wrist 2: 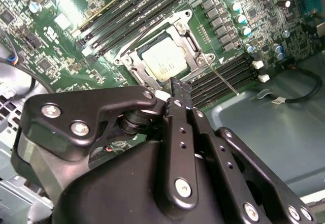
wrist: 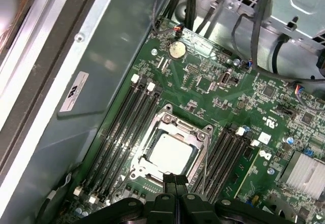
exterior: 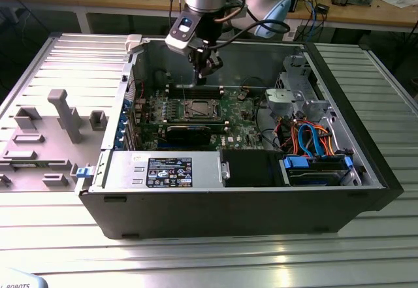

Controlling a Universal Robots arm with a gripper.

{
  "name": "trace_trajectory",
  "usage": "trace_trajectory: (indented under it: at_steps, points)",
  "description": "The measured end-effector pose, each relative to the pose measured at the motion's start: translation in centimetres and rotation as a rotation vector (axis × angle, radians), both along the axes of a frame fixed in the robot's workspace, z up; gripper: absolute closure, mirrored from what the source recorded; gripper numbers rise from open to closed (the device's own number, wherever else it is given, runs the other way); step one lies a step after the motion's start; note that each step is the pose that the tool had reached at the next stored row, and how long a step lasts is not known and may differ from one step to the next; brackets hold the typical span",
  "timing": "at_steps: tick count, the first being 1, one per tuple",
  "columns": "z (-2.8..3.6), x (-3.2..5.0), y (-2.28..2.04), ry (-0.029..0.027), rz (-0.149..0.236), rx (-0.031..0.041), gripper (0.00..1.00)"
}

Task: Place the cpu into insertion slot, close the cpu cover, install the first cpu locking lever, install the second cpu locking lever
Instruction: 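Install the first cpu locking lever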

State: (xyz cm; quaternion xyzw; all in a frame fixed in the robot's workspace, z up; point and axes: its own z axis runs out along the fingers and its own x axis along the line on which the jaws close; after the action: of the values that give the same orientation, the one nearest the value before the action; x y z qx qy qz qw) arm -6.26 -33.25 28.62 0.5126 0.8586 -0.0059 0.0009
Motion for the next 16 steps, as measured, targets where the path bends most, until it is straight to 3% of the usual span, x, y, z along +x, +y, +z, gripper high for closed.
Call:
trace_trajectory:
  at_steps: [10,16]
  points:
    - [0.00,0.00,0.00,-0.0002,0.155,0.0000,0.89]
    - [0.00,0.00,0.00,-0.0033,0.192,-0.0002,0.89]
